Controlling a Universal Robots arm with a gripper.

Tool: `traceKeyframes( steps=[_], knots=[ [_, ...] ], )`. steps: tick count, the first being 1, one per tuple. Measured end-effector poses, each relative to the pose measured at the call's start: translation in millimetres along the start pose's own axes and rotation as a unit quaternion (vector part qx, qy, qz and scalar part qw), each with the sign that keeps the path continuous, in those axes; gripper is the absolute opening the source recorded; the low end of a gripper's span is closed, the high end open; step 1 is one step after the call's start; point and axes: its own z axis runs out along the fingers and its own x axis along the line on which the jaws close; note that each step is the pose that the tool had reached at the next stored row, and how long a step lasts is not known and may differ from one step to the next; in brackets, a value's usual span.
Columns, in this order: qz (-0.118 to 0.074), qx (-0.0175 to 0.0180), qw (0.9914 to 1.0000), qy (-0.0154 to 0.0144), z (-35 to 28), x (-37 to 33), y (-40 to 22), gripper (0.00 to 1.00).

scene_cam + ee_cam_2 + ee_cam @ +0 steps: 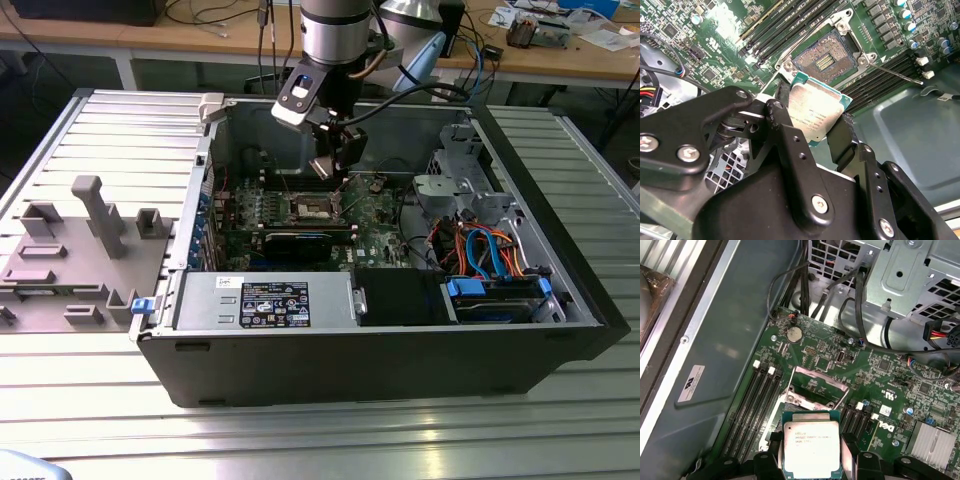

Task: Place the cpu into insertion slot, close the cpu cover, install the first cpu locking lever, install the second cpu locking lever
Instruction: 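Place the cpu into insertion slot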

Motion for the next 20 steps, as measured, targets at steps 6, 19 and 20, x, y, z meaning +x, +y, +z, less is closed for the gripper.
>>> traceKeyframes(
  steps=[6, 19, 20],
  knots=[
    [0.004, -0.0001, 0.99999, -0.0003, 0.0, 0.0, 0.0, 0.55],
    [0.011, -0.0002, 0.99994, -0.001, 0.0, 0.0, 0.0, 0.55],
    [0.011, -0.0002, 0.99993, -0.001, 0.0, 0.0, 0.0, 0.55]
  ],
)
